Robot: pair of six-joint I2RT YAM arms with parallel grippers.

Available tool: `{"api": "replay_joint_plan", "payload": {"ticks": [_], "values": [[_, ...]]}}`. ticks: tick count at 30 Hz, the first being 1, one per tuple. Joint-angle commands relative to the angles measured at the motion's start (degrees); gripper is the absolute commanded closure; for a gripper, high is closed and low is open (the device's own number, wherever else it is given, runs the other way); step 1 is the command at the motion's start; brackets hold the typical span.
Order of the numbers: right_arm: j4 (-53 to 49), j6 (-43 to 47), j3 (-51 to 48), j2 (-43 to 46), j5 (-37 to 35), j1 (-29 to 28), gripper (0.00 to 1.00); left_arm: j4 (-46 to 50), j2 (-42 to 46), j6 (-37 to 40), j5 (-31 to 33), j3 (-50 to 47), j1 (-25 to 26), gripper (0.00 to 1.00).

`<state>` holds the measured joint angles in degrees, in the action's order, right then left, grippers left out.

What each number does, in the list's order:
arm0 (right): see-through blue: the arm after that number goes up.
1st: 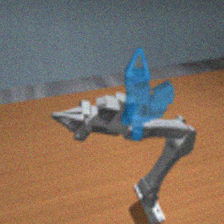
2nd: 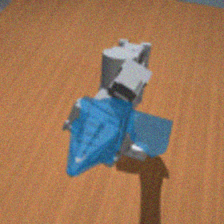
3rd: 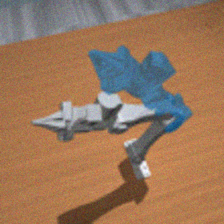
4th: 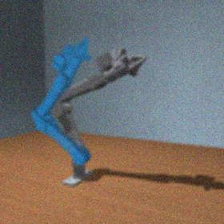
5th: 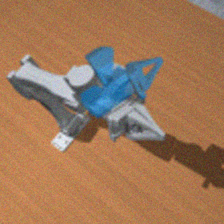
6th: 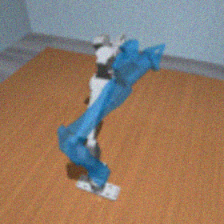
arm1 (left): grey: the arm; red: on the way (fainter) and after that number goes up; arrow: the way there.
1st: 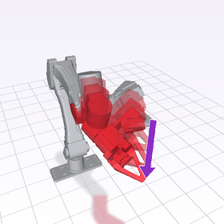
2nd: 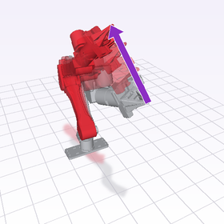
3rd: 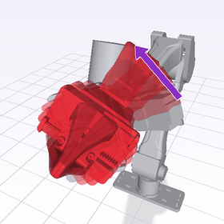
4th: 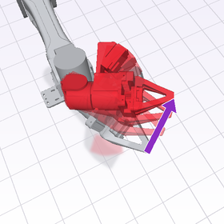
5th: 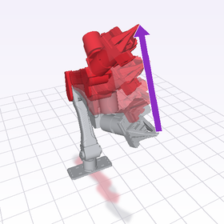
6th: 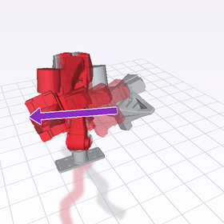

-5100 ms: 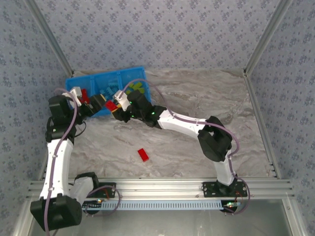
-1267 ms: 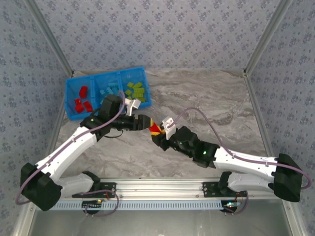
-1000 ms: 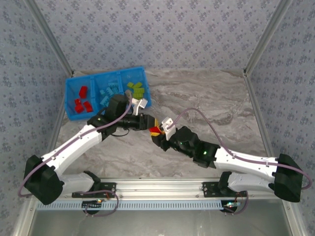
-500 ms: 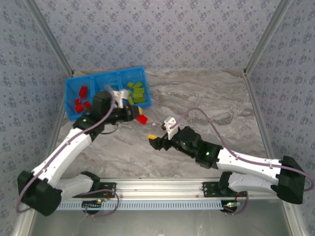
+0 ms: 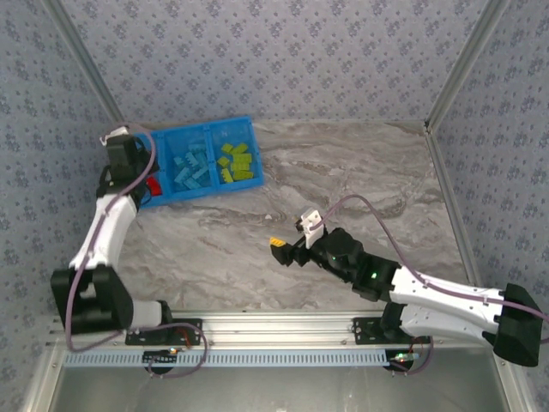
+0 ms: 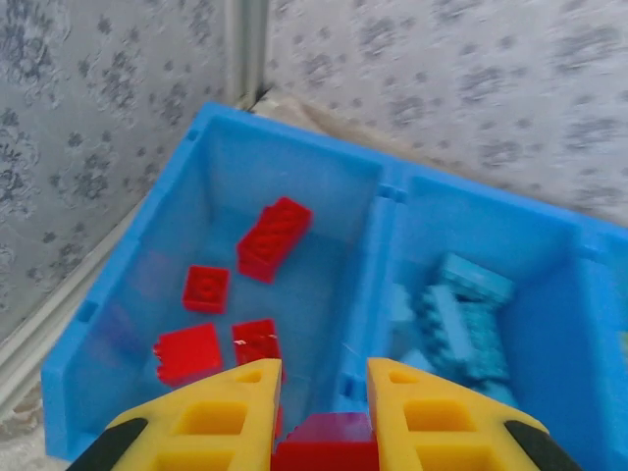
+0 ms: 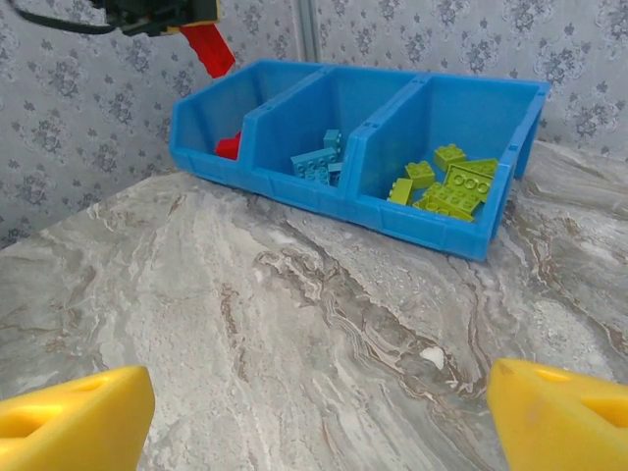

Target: Sort the legos into containers by color

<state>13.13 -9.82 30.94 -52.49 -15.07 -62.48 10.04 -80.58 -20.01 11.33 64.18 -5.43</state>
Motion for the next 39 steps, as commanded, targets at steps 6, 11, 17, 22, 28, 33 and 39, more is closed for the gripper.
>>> {"api": "replay_joint_plan", "payload": {"ticks": [6, 11, 17, 22, 28, 33, 39], "values": [[-3.3, -3.2, -2.7, 6.7, -1.6, 0.2, 0.09, 4.7, -17.8, -1.0, -3.0, 18.3, -4.9, 0.86], [-5.9, -5.5, -3.7, 9.1, -4.5, 0.1, 0.09, 5.0, -19.5, -3.7, -6.2, 19.7, -5.3, 0.56], [-9.7, -7.3, -3.4, 9.6, -11.1, 2.1, 0.06, 0.0, -11.0, -5.6, -6.4, 12.1, -2.5, 0.48], [-19.0, -13.7, -1.7, 9.9, -14.6, 11.4, 0.05, -5.7, 3.4, -5.9, -3.3, -0.7, 5.5, 0.48], [-25.5, -9.4, -0.7, 8.4, -13.2, 34.9, 0.03, -10.6, 19.7, 5.5, 9.0, -18.1, 22.3, 0.46], [-18.7, -2.1, -2.4, 3.4, -10.0, 54.2, 0.01, -17.9, 25.0, 10.7, 13.9, -32.6, 24.1, 0.27], [8.1, 6.1, -7.7, -13.5, -6.8, 60.9, 0.00, -31.5, 18.4, 22.1, 12.9, -40.9, 22.3, 0.03]]}}
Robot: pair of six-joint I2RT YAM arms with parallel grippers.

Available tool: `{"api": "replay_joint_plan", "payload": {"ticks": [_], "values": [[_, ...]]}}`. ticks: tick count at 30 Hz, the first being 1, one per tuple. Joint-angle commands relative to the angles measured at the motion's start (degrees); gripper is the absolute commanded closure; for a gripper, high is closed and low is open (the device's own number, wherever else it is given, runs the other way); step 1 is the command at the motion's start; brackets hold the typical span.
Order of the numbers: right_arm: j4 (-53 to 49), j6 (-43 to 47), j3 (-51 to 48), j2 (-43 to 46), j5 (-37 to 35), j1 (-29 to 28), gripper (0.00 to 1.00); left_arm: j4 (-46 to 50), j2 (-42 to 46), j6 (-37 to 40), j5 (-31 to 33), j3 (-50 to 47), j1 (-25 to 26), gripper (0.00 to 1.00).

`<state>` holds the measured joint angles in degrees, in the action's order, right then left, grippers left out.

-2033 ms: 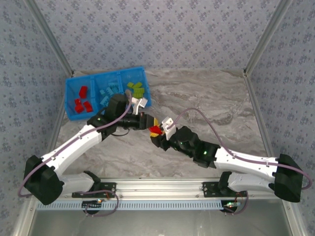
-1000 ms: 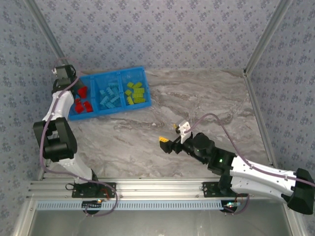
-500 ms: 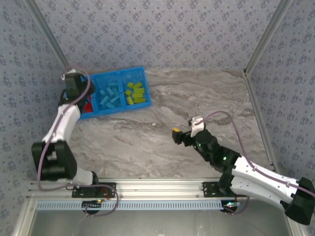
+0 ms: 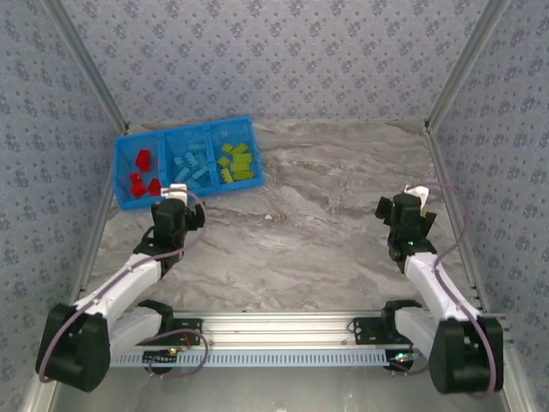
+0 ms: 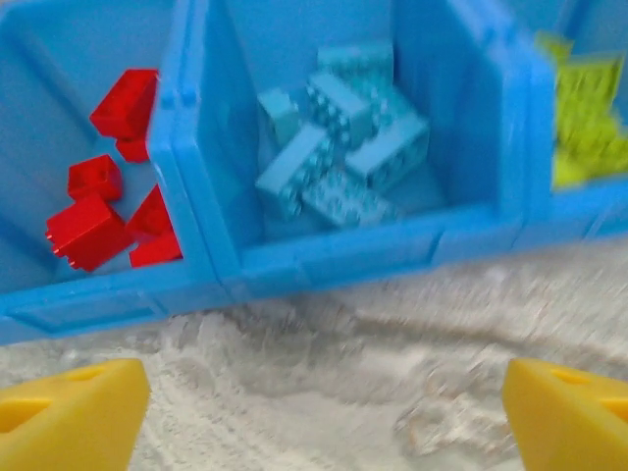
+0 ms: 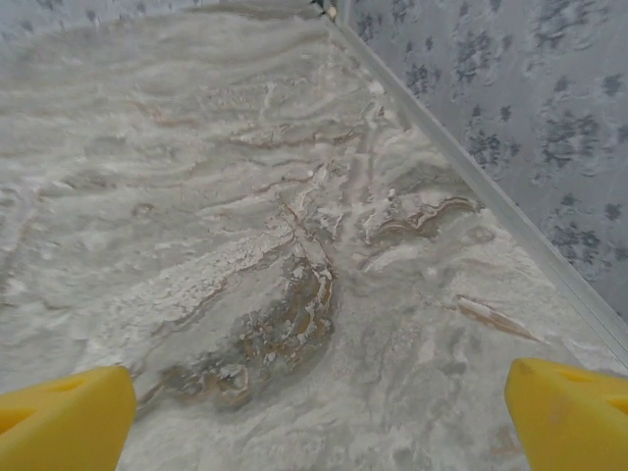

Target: Sort the legos into containers by color

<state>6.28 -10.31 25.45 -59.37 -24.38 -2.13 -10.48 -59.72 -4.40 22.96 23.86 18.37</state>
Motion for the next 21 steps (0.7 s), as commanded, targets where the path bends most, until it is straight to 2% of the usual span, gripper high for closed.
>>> {"api": "replay_joint_plan", "payload": {"ticks": [1, 3, 6, 8, 10, 11, 13, 15, 16, 17, 18, 19, 20, 21], "values": [[18.5, 8.0, -2.0, -10.5, 2.5, 0.6, 0.00, -12.9, -3.9, 5.8, -0.4, -1.2, -2.8, 0.02], [26.7, 12.1, -0.3, -19.5, 1.9, 0.9, 0.00, -18.0, -6.8, 3.3, -5.8, -2.9, -6.6, 0.01], [22.4, 12.6, 4.7, -24.2, -1.5, 0.5, 0.00, -25.3, -11.1, 3.2, -10.3, -4.3, -9.9, 0.01], [25.2, 13.3, 2.5, -22.7, -0.1, 0.3, 0.00, -29.9, -14.6, 4.6, -12.9, -4.5, -11.5, 0.01], [30.9, 15.2, -2.7, -18.7, 3.9, -0.1, 0.00, -30.7, -16.6, 7.9, -15.2, -3.4, -12.3, 0.01], [33.2, 15.9, -5.0, -16.9, 6.2, 0.0, 0.00, -34.8, -18.2, 9.0, -16.1, -4.3, -13.0, 0.01], [34.4, 17.5, -6.8, -15.5, 9.4, 0.2, 0.00, -40.6, -21.8, 6.6, -19.2, -5.7, -15.9, 0.01], [30.6, 17.1, -4.9, -16.1, 14.5, 0.9, 0.00, -50.2, -29.2, 4.0, -21.4, -6.3, -18.7, 0.01], [29.4, 13.5, -3.5, -17.2, 17.5, 2.2, 0.00, -48.3, -29.4, 3.3, -22.0, -5.2, -19.4, 0.01], [29.7, 9.5, -2.3, -18.9, 25.0, 4.7, 0.00, -37.4, -26.8, 2.5, -21.9, -2.1, -20.0, 0.01], [27.1, 9.6, -0.2, -20.0, 27.2, 5.3, 0.00, -37.4, -28.3, 2.2, -21.5, -0.6, -20.2, 0.01], [25.4, 9.5, 1.3, -21.0, 24.0, 4.7, 0.00, -38.6, -28.9, 2.5, -21.9, -0.8, -20.1, 0.01], [25.5, 10.2, 2.2, -22.2, 22.5, 4.2, 0.00, -35.0, -27.8, 2.4, -21.9, 0.0, -20.1, 0.01], [32.5, 11.0, 0.1, -24.3, 22.2, 4.2, 0.00, -37.2, -28.3, 2.6, -21.7, -0.5, -20.0, 0.01]]}}
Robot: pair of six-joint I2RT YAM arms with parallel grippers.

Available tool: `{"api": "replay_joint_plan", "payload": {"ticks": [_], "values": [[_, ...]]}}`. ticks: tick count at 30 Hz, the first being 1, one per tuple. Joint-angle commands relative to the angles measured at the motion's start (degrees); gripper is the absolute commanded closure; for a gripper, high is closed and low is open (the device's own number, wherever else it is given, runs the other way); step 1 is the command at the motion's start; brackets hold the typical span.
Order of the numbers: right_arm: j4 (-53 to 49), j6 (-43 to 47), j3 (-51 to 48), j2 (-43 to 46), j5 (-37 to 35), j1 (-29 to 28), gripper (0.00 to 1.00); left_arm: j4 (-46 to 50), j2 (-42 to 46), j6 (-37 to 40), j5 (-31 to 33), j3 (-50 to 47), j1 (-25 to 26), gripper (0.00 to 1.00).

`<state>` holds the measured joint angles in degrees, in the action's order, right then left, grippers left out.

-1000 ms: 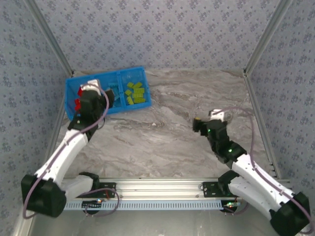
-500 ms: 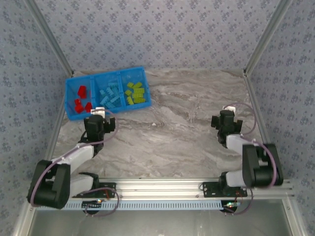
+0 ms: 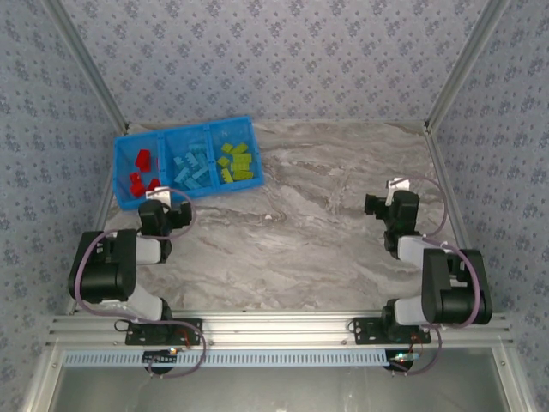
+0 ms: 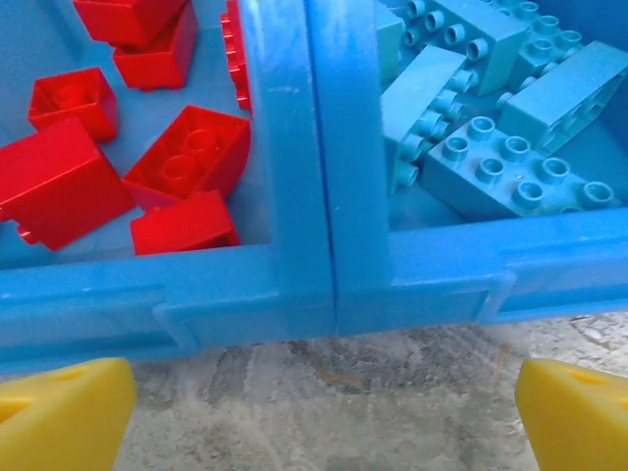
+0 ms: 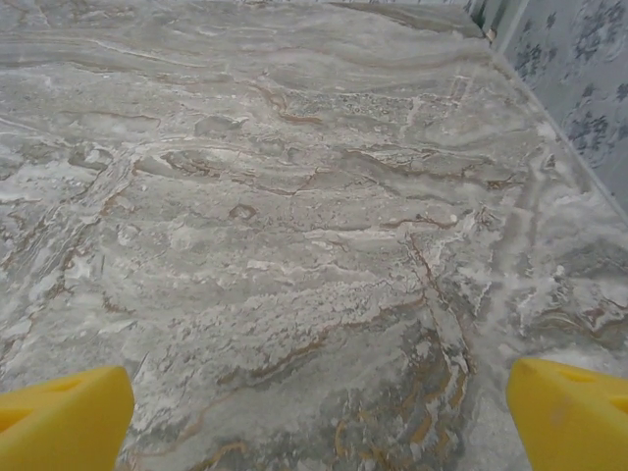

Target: Sort the legos into containers by color

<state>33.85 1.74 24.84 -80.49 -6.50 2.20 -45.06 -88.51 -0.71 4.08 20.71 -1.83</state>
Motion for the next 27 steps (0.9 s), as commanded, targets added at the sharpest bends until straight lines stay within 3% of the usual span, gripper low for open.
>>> {"api": "replay_joint_plan", "payload": {"ticks": [1, 2, 3, 5, 7, 27], "values": [[14.3, -1.5, -2.0, -7.1, 6.1, 0.6, 0.00, -2.3, 0.5, -1.1, -2.8, 2.6, 0.2, 0.01], [22.0, -1.3, -5.7, -8.6, 4.1, 0.0, 0.00, -1.3, 0.8, -1.1, -2.8, 2.9, 0.2, 0.01], [16.5, -2.2, -5.8, -5.8, 1.0, -0.1, 0.00, -2.4, 0.5, -1.2, -2.8, 2.6, 0.2, 0.01], [20.9, -3.0, -6.4, -7.3, 1.6, 0.5, 0.00, -2.1, 0.5, -1.1, -2.8, 2.7, 0.2, 0.01], [13.8, -2.5, -3.6, -6.3, 1.5, 0.0, 0.00, -1.7, 0.6, -1.1, -2.8, 2.8, 0.2, 0.01], [14.7, -1.4, -3.6, -6.7, 0.8, -0.9, 0.00, -1.6, 0.7, -1.1, -2.7, 2.8, 0.3, 0.01]]}}
